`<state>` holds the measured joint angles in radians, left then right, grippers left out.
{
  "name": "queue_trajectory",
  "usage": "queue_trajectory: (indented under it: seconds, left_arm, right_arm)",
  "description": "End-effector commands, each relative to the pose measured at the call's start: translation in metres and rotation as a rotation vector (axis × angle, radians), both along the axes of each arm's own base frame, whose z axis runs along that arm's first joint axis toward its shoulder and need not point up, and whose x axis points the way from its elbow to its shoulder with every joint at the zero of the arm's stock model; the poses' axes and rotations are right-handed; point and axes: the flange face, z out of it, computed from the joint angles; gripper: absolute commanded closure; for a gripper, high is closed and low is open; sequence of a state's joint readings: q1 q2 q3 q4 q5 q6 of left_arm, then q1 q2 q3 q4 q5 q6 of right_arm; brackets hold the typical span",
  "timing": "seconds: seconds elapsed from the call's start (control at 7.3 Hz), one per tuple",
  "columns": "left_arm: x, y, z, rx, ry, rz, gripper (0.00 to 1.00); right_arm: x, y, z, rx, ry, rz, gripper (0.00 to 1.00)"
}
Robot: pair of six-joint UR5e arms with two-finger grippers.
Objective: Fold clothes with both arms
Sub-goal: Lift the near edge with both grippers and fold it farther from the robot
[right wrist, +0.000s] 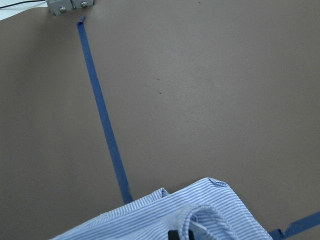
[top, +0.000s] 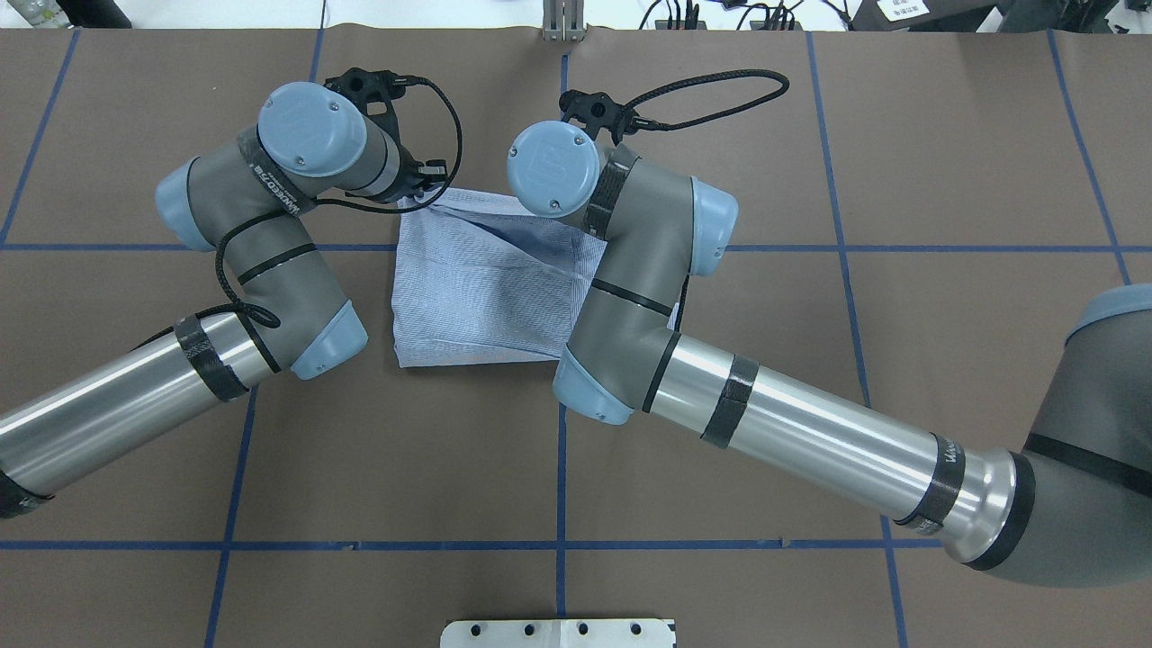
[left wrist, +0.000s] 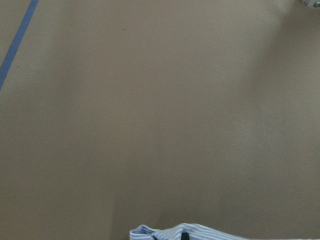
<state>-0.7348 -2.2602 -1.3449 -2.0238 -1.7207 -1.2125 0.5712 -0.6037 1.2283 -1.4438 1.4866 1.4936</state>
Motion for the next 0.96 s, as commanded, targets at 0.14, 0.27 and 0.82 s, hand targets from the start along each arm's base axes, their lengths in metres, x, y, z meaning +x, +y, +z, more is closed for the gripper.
queue_trajectory:
  seconds: [0.14, 0.27, 0.82]
  left_arm:
    - [-0.018, -0.008, -0.010, 0.027, 0.039, 0.047, 0.00]
    - [-0.052, -0.018, -0.019, 0.050, 0.067, 0.132, 0.00]
    - [-0.203, -0.001, -0.002, 0.206, -0.105, 0.298, 0.00]
  right_arm:
    - [0.044, -0.040, -0.022, -0.061, -0.065, -0.143, 0.00]
    - [0.064, -0.056, -0.024, -0.072, -0.072, -0.178, 0.00]
    - [0.206, -0.060, 0.023, -0.042, -0.046, -0.374, 0.00]
